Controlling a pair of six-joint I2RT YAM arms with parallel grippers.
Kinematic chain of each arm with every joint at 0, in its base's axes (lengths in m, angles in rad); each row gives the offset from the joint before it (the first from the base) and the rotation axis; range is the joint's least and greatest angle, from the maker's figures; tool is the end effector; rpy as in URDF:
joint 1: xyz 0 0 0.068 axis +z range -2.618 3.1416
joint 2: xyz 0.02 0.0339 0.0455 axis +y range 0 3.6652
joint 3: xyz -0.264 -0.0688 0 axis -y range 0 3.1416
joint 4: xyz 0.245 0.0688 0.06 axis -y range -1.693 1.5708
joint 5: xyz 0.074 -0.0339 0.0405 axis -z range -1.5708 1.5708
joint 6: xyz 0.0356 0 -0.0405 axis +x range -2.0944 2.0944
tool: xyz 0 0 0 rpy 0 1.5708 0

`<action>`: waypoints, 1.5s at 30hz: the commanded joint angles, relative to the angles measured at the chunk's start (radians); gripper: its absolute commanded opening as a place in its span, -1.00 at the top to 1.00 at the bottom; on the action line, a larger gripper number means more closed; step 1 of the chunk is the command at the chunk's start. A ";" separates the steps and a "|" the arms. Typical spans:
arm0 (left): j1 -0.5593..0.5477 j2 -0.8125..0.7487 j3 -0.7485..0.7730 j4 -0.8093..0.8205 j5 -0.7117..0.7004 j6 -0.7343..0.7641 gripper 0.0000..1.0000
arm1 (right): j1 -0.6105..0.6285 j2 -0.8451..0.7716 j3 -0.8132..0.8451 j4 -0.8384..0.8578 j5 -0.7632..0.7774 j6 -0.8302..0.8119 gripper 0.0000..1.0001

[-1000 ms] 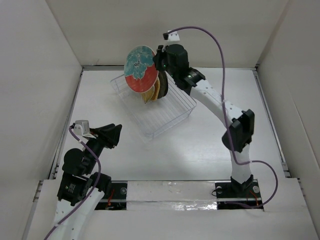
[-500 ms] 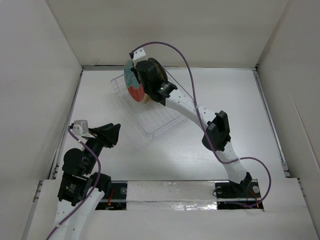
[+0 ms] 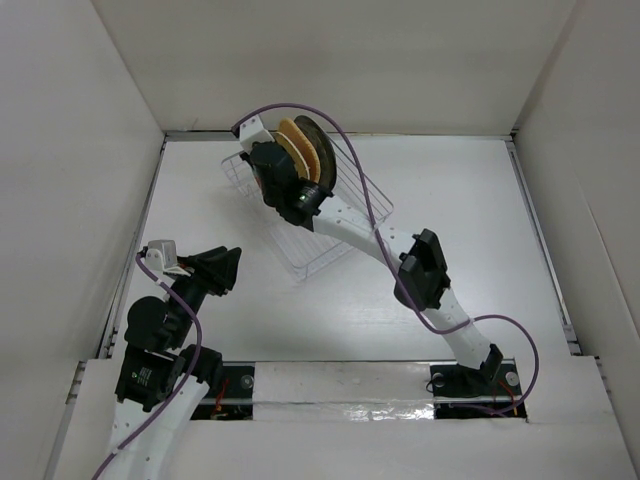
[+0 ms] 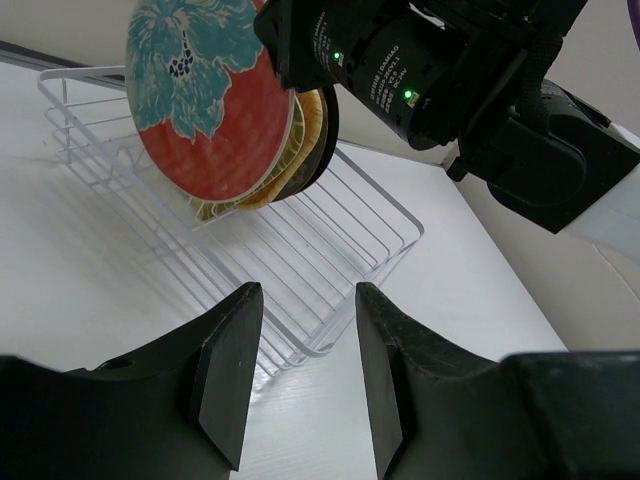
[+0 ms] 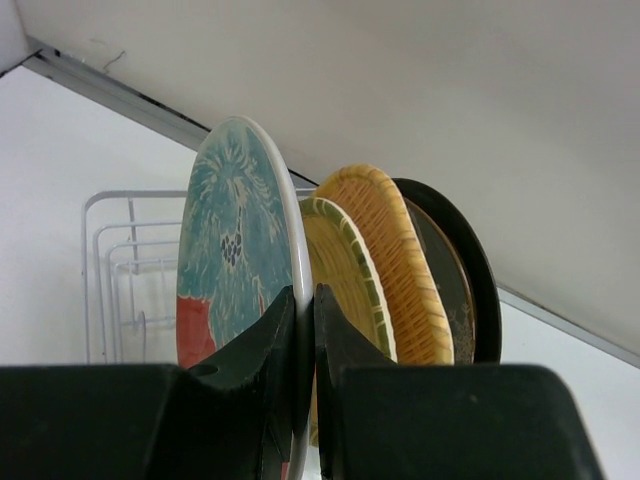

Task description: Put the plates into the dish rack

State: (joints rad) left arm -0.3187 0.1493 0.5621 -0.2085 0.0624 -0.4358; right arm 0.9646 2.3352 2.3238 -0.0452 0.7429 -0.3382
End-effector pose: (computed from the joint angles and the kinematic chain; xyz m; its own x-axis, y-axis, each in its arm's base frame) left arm 0.0625 -0.0230 0.3282 0.0182 -0.4496 -0.8930 0.4174 0.8150 -0.4019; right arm 0.3323 0.4370 0.3556 0.0428 -0.3672 -0.9291 -0.2187 0.9040 -0.3674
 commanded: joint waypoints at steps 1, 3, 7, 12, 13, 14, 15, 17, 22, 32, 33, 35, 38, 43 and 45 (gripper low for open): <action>0.003 0.013 0.009 0.034 -0.001 -0.006 0.22 | -0.010 -0.076 0.114 0.275 0.076 -0.032 1.00; 0.003 0.012 0.009 0.034 -0.004 -0.006 0.23 | -0.010 -0.089 0.105 0.281 0.075 -0.022 1.00; 0.003 0.013 0.009 0.034 -0.004 -0.007 0.23 | -0.020 -0.085 0.095 0.281 0.081 -0.022 1.00; 0.003 0.013 0.009 0.032 -0.004 -0.006 0.23 | -0.020 -0.073 0.057 0.263 0.073 0.001 1.00; 0.003 0.015 0.009 0.032 -0.004 -0.007 0.23 | -0.029 -0.063 0.049 0.265 0.073 0.007 1.00; 0.003 0.015 0.009 0.032 -0.006 -0.007 0.23 | -0.029 -0.063 0.039 0.263 0.067 0.014 1.00; 0.003 0.015 0.009 0.034 -0.006 -0.007 0.22 | -0.029 -0.065 0.026 0.263 0.062 0.021 1.00; 0.003 0.018 0.009 0.032 -0.006 -0.007 0.23 | -0.029 -0.059 -0.004 0.266 0.047 0.027 1.00; 0.003 0.022 0.009 0.034 -0.004 -0.006 0.22 | -0.029 -0.047 -0.056 0.269 0.001 0.062 1.00; 0.003 0.039 0.010 0.029 -0.012 -0.007 0.20 | 0.000 -0.053 -0.190 0.278 -0.017 0.165 0.89; 0.003 0.044 0.010 0.029 -0.013 -0.007 0.18 | 0.000 -0.056 -0.193 0.278 -0.016 0.168 0.67; 0.003 0.056 0.010 0.027 -0.010 -0.007 0.13 | 0.000 -0.054 -0.184 0.269 -0.008 0.162 0.50; 0.003 0.070 0.012 0.027 -0.004 -0.004 0.10 | 0.000 -0.056 -0.168 0.248 -0.016 0.166 0.19; 0.003 0.072 0.012 0.026 -0.012 -0.007 0.09 | 0.000 -0.082 -0.172 0.235 -0.028 0.174 -0.08; 0.003 0.068 0.012 0.026 -0.018 -0.009 0.09 | 0.000 -0.123 -0.187 0.222 -0.037 0.191 -0.12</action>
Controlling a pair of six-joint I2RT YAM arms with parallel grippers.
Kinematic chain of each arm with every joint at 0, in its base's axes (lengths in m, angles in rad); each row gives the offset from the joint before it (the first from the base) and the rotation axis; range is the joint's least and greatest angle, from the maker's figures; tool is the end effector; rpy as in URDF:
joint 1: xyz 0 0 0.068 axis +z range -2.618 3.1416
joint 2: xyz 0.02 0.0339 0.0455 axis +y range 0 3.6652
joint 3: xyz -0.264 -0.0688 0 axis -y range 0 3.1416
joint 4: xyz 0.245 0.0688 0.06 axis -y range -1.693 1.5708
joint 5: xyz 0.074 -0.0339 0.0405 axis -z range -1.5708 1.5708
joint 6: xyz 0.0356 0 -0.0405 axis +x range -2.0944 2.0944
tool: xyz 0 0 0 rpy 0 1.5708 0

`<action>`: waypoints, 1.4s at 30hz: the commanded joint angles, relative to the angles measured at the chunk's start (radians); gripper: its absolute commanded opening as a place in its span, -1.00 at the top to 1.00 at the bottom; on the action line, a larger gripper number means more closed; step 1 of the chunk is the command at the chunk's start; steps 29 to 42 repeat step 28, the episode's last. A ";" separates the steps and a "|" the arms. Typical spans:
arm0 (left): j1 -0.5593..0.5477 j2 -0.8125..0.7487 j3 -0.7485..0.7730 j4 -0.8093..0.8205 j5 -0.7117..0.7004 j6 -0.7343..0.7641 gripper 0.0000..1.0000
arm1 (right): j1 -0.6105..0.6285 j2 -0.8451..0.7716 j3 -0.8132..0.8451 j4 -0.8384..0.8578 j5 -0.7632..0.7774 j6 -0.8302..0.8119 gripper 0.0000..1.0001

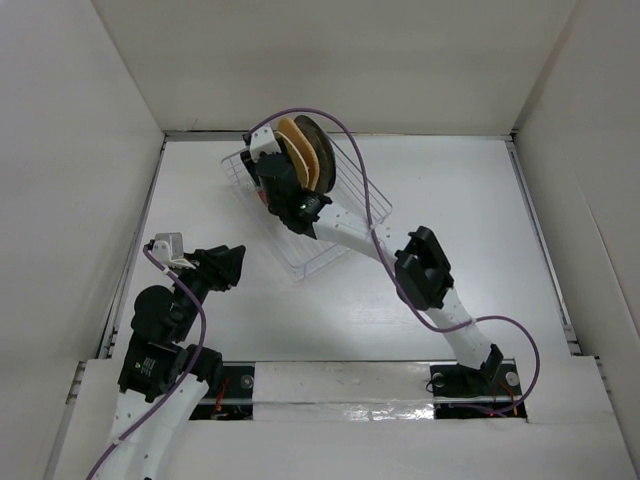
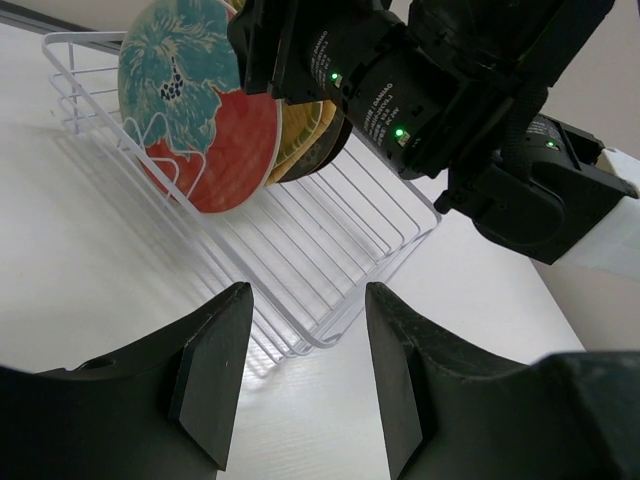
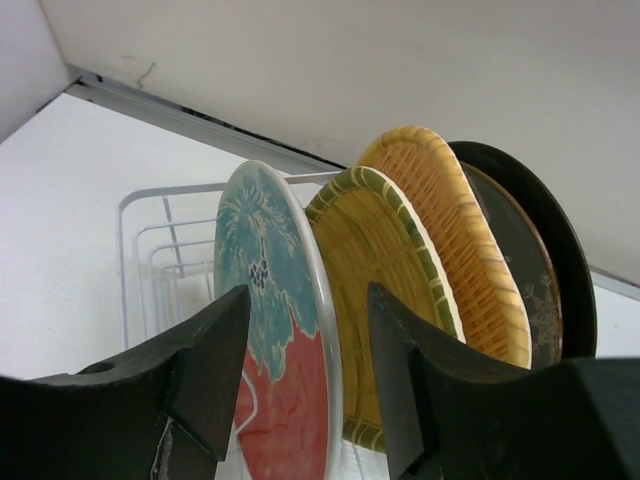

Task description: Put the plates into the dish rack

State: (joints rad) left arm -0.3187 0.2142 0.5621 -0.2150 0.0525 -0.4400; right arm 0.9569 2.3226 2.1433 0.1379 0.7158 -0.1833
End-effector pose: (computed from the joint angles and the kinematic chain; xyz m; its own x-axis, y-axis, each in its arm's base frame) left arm 0.0758 -0.0270 0.3241 -0.0405 -0.4346 -0.8997 0.3814 0.8256 -0.4159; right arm 0.3376 0.4384 0.3175 0.0201 -0.2102 -0.9775 -0.2394 0.9482 -0.2088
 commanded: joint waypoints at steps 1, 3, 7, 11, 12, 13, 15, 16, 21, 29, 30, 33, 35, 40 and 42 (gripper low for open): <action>0.003 0.002 0.010 0.032 -0.011 -0.005 0.08 | 0.008 -0.132 -0.022 0.039 -0.016 0.045 -0.13; 0.003 0.005 0.010 0.032 -0.014 -0.005 0.06 | 0.008 -0.225 -0.103 0.055 -0.045 0.071 -0.24; 0.003 0.019 0.012 0.031 -0.009 -0.005 0.00 | 0.008 -0.439 -0.311 0.089 -0.122 0.136 -0.50; 0.003 0.013 0.016 0.022 -0.028 -0.003 -0.11 | 0.008 -0.712 -0.636 0.187 -0.165 0.257 -0.97; 0.003 0.010 0.016 0.023 -0.028 0.001 -0.14 | 0.008 -0.767 -0.711 0.206 -0.151 0.325 -0.99; 0.003 0.004 0.015 0.026 -0.028 0.001 -0.17 | 0.008 -0.872 -0.865 0.251 -0.118 0.364 -0.99; 0.003 0.001 0.010 0.035 -0.019 0.006 -0.24 | 0.008 -0.969 -1.018 0.305 -0.108 0.466 -0.99; 0.003 -0.001 0.007 0.040 -0.013 0.009 -0.26 | 0.008 -1.011 -1.019 0.305 -0.108 0.496 -0.99; 0.003 0.007 0.007 0.043 -0.016 0.009 -0.32 | 0.019 -1.190 -1.351 0.327 -0.142 0.541 -0.99; 0.003 0.016 -0.007 0.069 0.018 0.004 -0.33 | 0.019 -1.290 -1.531 0.305 -0.144 0.619 -0.99; 0.003 0.016 -0.007 0.069 0.018 0.004 -0.33 | 0.019 -1.290 -1.531 0.305 -0.144 0.619 -0.99; 0.003 0.016 -0.007 0.069 0.018 0.004 -0.33 | 0.019 -1.290 -1.531 0.305 -0.144 0.619 -0.99; 0.003 0.016 -0.007 0.069 0.018 0.004 -0.33 | 0.019 -1.290 -1.531 0.305 -0.144 0.619 -0.99; 0.003 0.016 -0.007 0.069 0.018 0.004 -0.33 | 0.019 -1.290 -1.531 0.305 -0.144 0.619 -0.99; 0.003 0.016 -0.007 0.069 0.018 0.004 -0.33 | 0.019 -1.290 -1.531 0.305 -0.144 0.619 -0.99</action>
